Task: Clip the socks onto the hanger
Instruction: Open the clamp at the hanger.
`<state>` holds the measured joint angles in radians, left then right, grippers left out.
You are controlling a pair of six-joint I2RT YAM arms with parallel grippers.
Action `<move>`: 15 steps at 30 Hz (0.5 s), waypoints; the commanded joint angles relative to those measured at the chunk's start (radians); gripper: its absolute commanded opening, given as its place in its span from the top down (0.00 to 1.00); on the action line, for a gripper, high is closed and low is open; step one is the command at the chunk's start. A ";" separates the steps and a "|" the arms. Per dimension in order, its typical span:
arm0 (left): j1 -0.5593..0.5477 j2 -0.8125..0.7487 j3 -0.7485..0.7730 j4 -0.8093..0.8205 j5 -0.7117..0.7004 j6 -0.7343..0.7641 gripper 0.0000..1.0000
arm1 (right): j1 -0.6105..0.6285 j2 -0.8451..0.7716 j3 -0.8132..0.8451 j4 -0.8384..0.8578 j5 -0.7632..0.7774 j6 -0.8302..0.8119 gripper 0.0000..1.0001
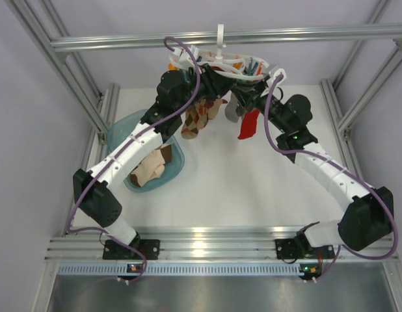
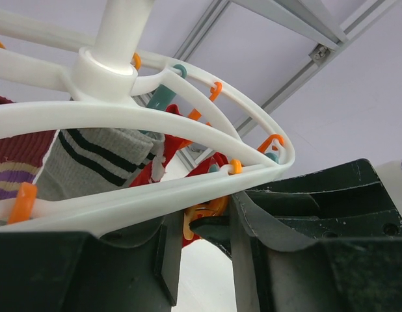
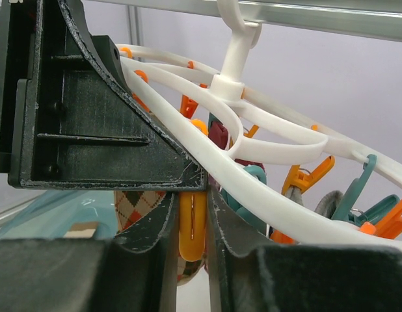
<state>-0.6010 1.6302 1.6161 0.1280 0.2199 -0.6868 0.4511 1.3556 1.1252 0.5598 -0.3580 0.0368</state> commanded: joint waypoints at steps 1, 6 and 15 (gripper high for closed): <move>0.006 0.019 0.045 0.047 -0.033 -0.025 1.00 | 0.006 -0.042 -0.022 -0.014 -0.019 -0.008 0.81; 0.006 0.020 0.053 0.009 -0.030 -0.003 1.00 | -0.009 -0.072 -0.012 -0.107 -0.009 0.026 0.54; 0.006 0.011 0.030 0.013 -0.010 0.029 1.00 | -0.026 -0.127 -0.037 -0.204 -0.030 0.000 0.57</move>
<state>-0.6041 1.6344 1.6257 0.1207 0.2241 -0.6777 0.4374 1.2644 1.0985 0.3687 -0.3691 0.0498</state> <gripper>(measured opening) 0.328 0.459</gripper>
